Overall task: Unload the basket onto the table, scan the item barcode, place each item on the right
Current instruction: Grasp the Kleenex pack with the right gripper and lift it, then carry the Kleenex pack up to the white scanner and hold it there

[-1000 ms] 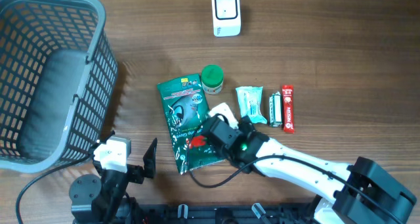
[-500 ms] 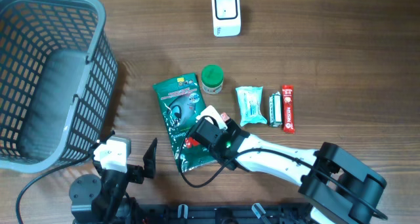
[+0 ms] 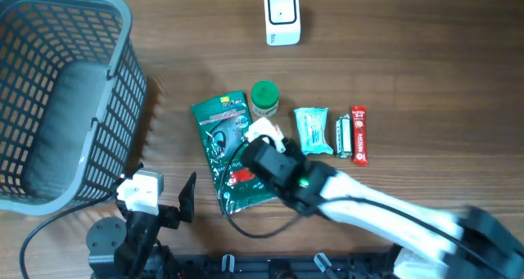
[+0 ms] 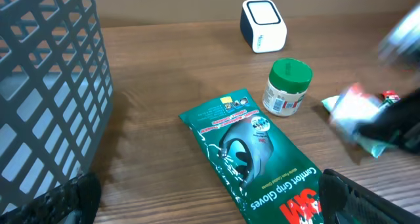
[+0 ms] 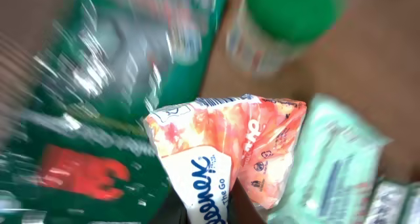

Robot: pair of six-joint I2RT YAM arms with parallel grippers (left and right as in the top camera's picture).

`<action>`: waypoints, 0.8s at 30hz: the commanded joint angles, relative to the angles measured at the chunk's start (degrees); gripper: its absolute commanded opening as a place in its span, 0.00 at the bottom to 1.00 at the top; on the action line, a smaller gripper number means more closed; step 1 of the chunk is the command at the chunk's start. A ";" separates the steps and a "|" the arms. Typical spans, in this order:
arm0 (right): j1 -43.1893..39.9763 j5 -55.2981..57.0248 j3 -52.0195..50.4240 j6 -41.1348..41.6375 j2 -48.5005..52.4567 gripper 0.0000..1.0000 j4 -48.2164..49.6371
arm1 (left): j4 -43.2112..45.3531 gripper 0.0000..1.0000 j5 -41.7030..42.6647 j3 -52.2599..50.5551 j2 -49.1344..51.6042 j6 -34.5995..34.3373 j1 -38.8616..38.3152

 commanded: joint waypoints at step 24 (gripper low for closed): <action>-36.28 -115.69 -1.11 -47.32 2.99 0.04 12.96 | 0.13 1.00 0.68 -0.42 -0.37 -0.79 -0.35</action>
